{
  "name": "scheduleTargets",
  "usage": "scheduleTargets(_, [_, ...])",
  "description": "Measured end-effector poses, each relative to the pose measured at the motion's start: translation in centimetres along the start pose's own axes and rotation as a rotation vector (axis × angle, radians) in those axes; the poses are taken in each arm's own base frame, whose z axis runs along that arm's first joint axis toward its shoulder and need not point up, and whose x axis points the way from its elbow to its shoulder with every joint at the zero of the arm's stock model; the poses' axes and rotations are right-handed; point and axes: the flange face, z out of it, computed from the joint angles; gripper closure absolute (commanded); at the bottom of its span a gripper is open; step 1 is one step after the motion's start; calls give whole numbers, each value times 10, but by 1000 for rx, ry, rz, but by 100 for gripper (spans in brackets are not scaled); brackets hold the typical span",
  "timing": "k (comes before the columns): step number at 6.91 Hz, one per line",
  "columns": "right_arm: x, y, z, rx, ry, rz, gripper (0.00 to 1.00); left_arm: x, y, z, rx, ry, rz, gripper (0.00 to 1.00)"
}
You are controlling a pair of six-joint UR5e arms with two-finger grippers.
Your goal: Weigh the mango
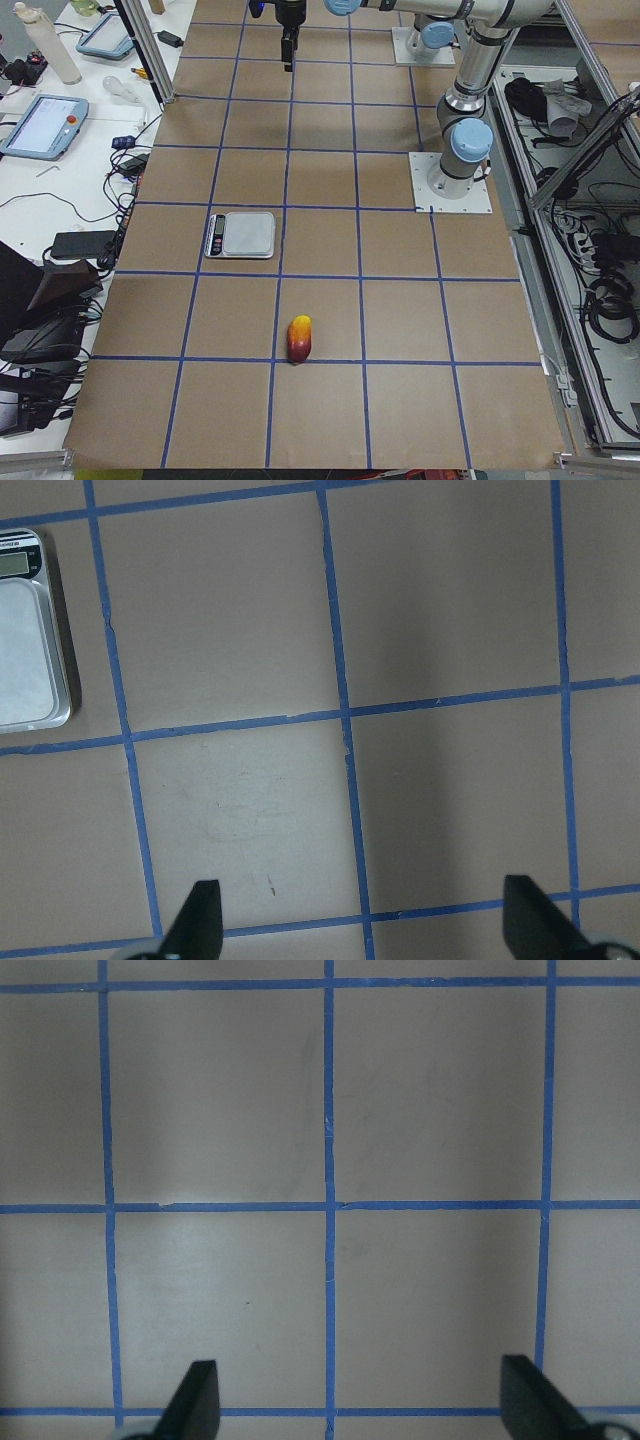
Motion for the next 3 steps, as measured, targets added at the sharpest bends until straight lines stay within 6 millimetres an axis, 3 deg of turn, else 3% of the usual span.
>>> scheduleTargets(2, [0, 0, 0, 1, 1, 0, 0, -9, 2, -1, -1, -2, 79, 0])
scheduleTargets(3, [0, 0, -1, 1, 1, 0, 0, -24, 2, -2, -4, -4, 134, 0])
